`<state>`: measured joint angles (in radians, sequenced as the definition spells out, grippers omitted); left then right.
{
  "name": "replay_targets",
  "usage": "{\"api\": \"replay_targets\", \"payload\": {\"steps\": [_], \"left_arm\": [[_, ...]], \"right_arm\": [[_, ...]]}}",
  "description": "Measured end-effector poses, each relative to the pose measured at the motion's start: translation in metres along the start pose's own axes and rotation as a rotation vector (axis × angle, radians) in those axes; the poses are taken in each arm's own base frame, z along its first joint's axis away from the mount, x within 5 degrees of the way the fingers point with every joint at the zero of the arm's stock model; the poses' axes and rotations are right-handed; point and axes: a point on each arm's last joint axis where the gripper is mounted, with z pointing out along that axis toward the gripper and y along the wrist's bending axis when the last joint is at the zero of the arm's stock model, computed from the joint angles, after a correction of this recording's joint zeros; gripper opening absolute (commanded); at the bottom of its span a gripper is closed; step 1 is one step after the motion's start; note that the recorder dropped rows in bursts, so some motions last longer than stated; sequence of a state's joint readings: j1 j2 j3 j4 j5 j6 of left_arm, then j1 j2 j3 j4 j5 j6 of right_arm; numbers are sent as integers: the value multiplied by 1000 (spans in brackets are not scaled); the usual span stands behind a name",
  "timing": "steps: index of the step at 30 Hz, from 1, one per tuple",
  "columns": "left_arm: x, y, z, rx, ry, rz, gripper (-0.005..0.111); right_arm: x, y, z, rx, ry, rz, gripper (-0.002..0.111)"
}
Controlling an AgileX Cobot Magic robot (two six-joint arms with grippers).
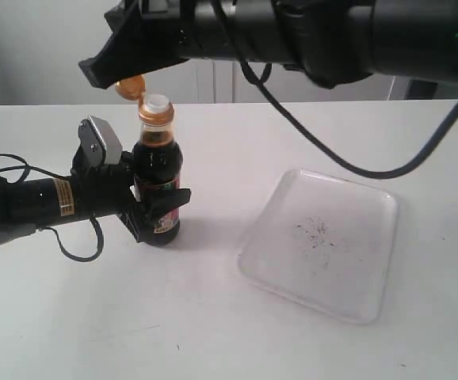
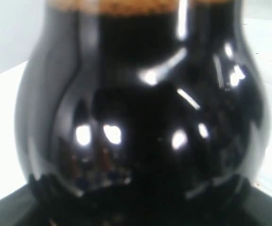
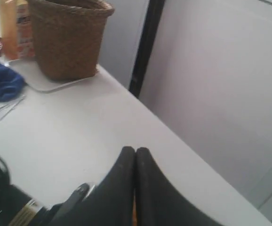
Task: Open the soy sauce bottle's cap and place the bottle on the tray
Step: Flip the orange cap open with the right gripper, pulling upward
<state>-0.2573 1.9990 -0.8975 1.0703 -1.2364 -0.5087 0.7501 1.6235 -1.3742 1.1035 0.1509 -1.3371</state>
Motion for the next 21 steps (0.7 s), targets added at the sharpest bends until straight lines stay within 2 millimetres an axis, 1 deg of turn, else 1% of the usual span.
{"api": "replay_targets", "payload": {"steps": [4, 7, 12, 16, 21], "left_arm": [[0, 0, 0, 1, 0, 1, 0], [0, 0, 0, 1, 0, 2, 0], [0, 0, 0, 1, 0, 2, 0], [0, 0, 0, 1, 0, 2, 0], [0, 0, 0, 1, 0, 2, 0]], "right_arm": [[3, 3, -10, -152, 56, -59, 0], [9, 7, -18, -260, 132, -119, 0], [21, 4, -34, -342, 313, -191, 0], [32, -8, -46, -308, 466, -210, 0], [46, -37, -54, -126, 618, -132, 0]]}}
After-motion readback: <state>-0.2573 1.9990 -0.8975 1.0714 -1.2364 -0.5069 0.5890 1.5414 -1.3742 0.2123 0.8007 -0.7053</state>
